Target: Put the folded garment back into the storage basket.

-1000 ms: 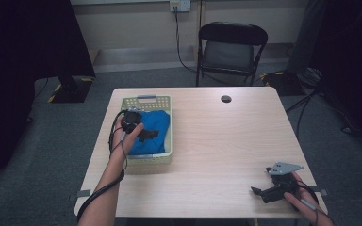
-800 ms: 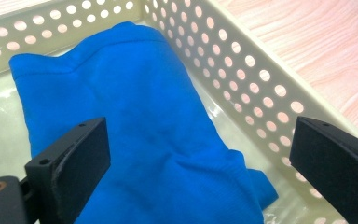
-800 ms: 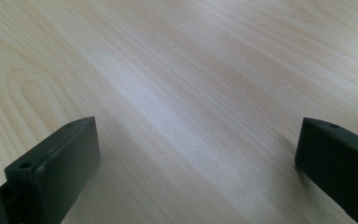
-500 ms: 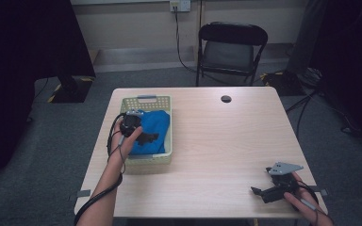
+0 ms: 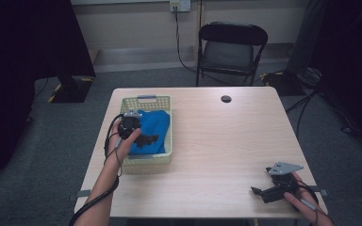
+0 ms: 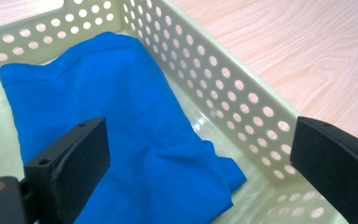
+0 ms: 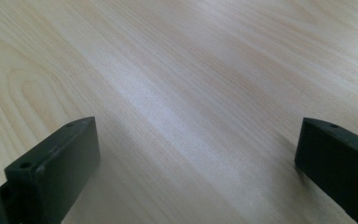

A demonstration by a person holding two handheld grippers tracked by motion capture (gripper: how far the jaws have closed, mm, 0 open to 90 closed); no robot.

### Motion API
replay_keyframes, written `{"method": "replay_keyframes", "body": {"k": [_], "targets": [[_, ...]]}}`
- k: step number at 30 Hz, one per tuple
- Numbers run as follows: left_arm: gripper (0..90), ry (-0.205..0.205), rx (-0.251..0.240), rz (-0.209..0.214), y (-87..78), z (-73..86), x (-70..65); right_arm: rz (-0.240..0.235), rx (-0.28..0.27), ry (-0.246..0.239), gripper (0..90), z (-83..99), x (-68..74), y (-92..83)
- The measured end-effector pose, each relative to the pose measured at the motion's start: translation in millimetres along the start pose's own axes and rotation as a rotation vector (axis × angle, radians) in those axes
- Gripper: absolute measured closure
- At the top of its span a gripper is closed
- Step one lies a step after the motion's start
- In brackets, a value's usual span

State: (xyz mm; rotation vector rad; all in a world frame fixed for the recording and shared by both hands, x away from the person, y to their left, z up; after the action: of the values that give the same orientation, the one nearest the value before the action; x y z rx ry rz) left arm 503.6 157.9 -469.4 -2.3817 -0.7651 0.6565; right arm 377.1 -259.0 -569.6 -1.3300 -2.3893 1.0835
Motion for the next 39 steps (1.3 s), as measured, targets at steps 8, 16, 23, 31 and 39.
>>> {"method": "replay_keyframes", "body": {"k": [8,16,23,31,39], "targets": [[4.1,0.006,-0.012,0.009,-3.0,3.3,-4.1,0.000,0.000,0.000,0.0,0.0,0.0,0.0],[4.0,0.014,-0.023,0.025,-8.0,6.1,-10.7,0.000,0.000,0.000,0.0,0.0,0.0,0.0],[4.0,0.023,-0.022,0.041,-9.3,10.6,-17.1,0.000,0.000,0.000,0.0,0.0,0.0,0.0],[3.9,0.031,-0.026,0.053,-14.1,16.2,-21.4,0.000,0.000,0.000,0.0,0.0,0.0,0.0],[3.9,0.033,-0.034,0.051,-22.3,22.5,-23.2,0.000,0.000,0.000,0.0,0.0,0.0,0.0]]}}
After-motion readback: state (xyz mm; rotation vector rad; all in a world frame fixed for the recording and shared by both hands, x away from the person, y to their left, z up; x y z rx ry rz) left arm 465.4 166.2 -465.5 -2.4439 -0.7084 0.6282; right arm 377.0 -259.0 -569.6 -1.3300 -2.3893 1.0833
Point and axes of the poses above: each handheld gripper's, and its own axes: y roughly forward along the jaws, z roughly out of its underside, x roughly to its left, the point moved 9 cm from there along y, roughly forward along the jaws, and after that the axes turned 13 degrees about z, right-handed, at the moved point
